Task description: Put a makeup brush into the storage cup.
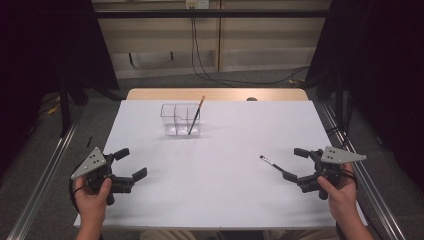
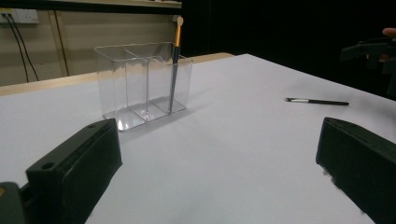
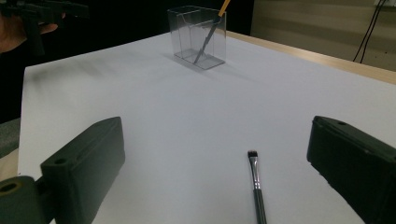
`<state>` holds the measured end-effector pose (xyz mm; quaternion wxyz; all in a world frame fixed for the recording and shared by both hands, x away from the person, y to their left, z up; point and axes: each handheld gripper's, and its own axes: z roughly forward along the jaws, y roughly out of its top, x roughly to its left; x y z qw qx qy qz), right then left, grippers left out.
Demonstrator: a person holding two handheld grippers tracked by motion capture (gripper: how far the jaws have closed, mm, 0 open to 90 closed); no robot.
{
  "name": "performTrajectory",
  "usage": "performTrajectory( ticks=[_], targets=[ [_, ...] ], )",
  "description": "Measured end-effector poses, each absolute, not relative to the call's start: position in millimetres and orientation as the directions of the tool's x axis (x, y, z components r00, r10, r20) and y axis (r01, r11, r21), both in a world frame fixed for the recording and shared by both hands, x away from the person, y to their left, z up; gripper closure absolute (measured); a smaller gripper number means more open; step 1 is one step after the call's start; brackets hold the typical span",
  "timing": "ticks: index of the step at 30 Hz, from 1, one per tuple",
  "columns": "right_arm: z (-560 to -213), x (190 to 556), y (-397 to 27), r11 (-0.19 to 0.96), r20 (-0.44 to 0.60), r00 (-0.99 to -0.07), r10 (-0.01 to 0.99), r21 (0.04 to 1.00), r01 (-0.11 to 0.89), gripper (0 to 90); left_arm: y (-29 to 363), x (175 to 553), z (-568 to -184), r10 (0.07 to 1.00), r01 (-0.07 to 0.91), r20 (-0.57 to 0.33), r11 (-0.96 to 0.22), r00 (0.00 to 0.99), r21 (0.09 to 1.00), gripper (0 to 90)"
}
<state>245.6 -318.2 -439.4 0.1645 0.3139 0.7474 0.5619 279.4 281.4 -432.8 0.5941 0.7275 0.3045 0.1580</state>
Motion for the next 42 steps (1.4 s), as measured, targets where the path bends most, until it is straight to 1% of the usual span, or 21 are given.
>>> performTrajectory(
  ticks=[6,16,26,42],
  targets=[
    [-438.9,243.5,-317.9,0.171,0.101,-0.749,0.655,0.945,0.277,4.0,279.4,279.0,-431.5,0.628,0.243,-0.126,-0.103,0.768,0.965,0.0],
    [-440.3,246.4,-315.8,0.178,0.102,-0.746,0.658,0.942,0.285,3.8,281.5,278.8,-434.5,0.625,0.249,-0.131,-0.105,0.77,0.963,0.0],
    [-438.8,249.5,-308.9,0.188,0.091,-0.756,0.648,0.943,0.275,3.1,288.3,274.9,-430.4,0.636,0.237,-0.141,-0.067,0.758,0.969,0.0],
    [-443.4,261.6,-302.0,0.189,0.107,-0.747,0.657,0.935,0.3,3.1,287.4,274.6,-434.1,0.633,0.251,-0.144,-0.083,0.761,0.964,0.1]
  ],
)
